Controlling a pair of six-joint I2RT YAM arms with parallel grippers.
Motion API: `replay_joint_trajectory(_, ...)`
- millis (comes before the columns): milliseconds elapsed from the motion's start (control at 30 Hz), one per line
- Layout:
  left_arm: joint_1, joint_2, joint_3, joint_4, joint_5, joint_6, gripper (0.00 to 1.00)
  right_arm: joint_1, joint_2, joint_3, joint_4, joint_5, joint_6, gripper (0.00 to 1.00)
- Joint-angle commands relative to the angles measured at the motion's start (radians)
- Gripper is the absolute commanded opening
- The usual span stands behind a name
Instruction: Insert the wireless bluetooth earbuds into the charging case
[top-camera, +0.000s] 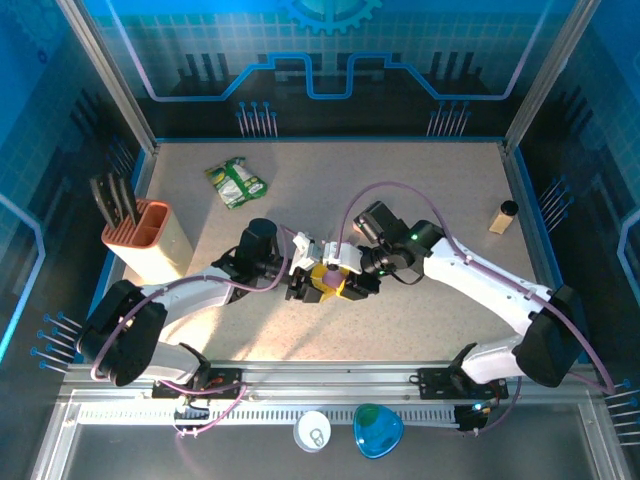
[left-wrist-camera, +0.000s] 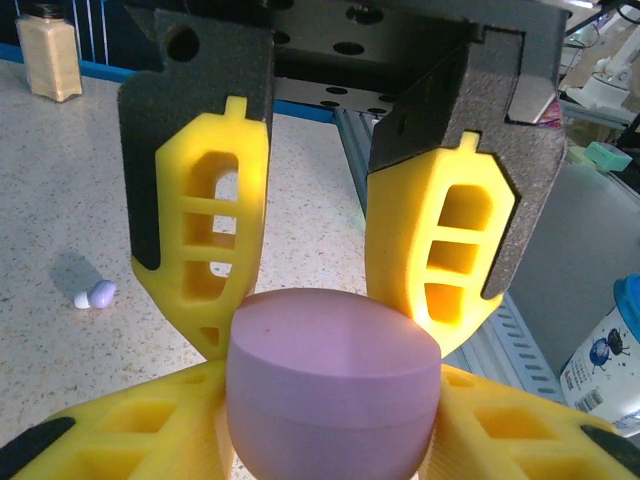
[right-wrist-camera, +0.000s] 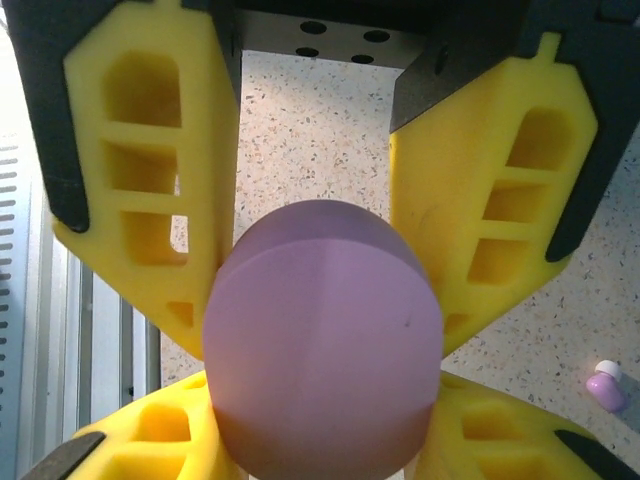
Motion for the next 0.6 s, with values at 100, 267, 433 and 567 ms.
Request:
replay_joint_trajectory(100, -0.009, 0.006, 0.026, -0.020, 0.025, 0.043, 0.50, 0.017, 0.009, 0.035, 0.001, -0.021, -0.008, 0.30)
replay_joint_trajectory(267, -0.009, 0.003, 0.020, -0.015, 0.034, 0.071, 0.52, 0.018, 0.009, 0.033, -0.004, -0.047, -0.009, 0.30)
replay_joint_trajectory(433, -0.011, 0.004, 0.018, -0.018, 0.035, 0.082, 0.52, 0.017, 0.008, 0.033, -0.002, -0.047, -0.004, 0.30)
replay_joint_trajectory(567, -0.012, 0.007, 0.015, -0.021, 0.038, 0.102, 0.52, 0.018, 0.012, 0.035, 0.001, -0.045, 0.002, 0.30)
